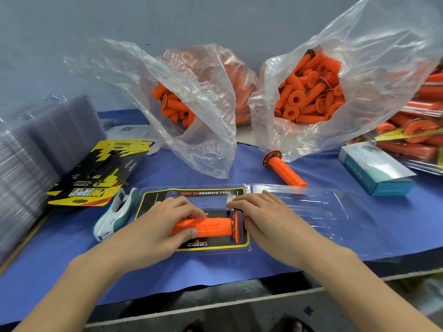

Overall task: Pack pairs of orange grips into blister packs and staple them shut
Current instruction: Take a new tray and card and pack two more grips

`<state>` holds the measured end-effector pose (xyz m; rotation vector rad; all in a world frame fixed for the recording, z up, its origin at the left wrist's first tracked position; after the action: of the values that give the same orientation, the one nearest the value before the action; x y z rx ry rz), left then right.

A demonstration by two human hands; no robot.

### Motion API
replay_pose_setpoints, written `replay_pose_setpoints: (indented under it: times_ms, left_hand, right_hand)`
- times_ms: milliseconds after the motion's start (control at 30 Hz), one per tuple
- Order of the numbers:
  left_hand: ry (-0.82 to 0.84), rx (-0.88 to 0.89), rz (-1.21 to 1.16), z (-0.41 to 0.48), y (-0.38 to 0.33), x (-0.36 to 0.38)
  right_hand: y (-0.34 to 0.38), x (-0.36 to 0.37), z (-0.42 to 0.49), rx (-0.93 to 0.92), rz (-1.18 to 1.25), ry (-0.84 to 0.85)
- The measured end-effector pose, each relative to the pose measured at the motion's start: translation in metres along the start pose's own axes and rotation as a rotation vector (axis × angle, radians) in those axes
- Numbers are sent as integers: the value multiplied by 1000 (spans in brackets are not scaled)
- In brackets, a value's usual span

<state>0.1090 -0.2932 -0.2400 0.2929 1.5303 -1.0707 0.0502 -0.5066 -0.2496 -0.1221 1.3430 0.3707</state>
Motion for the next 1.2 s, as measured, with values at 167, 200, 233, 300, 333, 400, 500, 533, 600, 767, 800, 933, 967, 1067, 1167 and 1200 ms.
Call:
replay_pose_setpoints:
  times_ms: [167, 200, 233, 300, 333, 400, 500, 533, 600, 767, 800, 933, 967, 1067, 1167, 1200]
  left_hand:
    - [-11, 21, 49, -2, -5, -2]
    - [-40, 38, 67, -3, -7, -3]
    - [-79, 64, 90, -3, -10, -4]
    - [-153, 125, 134, -4, -21, -5]
    - [-176, 165, 158, -4, -30, -2]
    - [-178, 262, 230, -2, -47, 9]
    - [-147, 346, 289, 0, -60, 28]
    - [-141, 361, 306, 1, -62, 33]
    - [-139, 381, 360, 2, -65, 38]
    - [-187, 383, 408, 3, -67, 44]
    - [-199, 384, 399, 3, -67, 44]
    - [-195, 388, 392, 4, -67, 44]
    - [-187, 389, 393, 4, -67, 45]
    - [-172, 377, 365, 1, -69, 47]
    - [-176, 372, 266, -2, -72, 40]
    - [-198, 363, 205, -3, -71, 35]
  right_hand:
    - [-2, 2, 0, 6, -7, -9]
    - [-3, 3, 0, 8, -12, -6]
    - [-3, 4, 0, 9, -17, -4]
    - [-4, 5, 0, 7, -18, -4]
    - [-4, 6, 1, 5, -15, -6]
    - [-4, 7, 1, 4, -18, -10]
    - [-5, 8, 2, 5, -23, -19]
    - [-6, 8, 1, 5, -25, -18]
    - [-5, 8, 1, 3, -19, -18]
    - [-5, 6, 1, 5, 2, -23]
    - [-5, 6, 2, 5, 8, -22]
    - [-5, 5, 1, 18, 29, -24]
    - [-5, 5, 1, 23, 26, -27]
    - [-5, 6, 1, 22, 18, -32]
    - [-5, 5, 0, 15, 18, -47]
    - [-5, 5, 0, 13, 22, -53]
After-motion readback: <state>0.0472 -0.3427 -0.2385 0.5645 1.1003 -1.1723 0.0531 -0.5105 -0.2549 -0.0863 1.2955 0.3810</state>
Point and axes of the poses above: each hand's wrist, its own z-axis towards the middle knuckle, its own x-axis out of the palm, y = z × x, the point moved 4 cm from there along z, towards the middle knuckle, and after that the axes turned 7 degrees about -z, right-handed, at the moved point
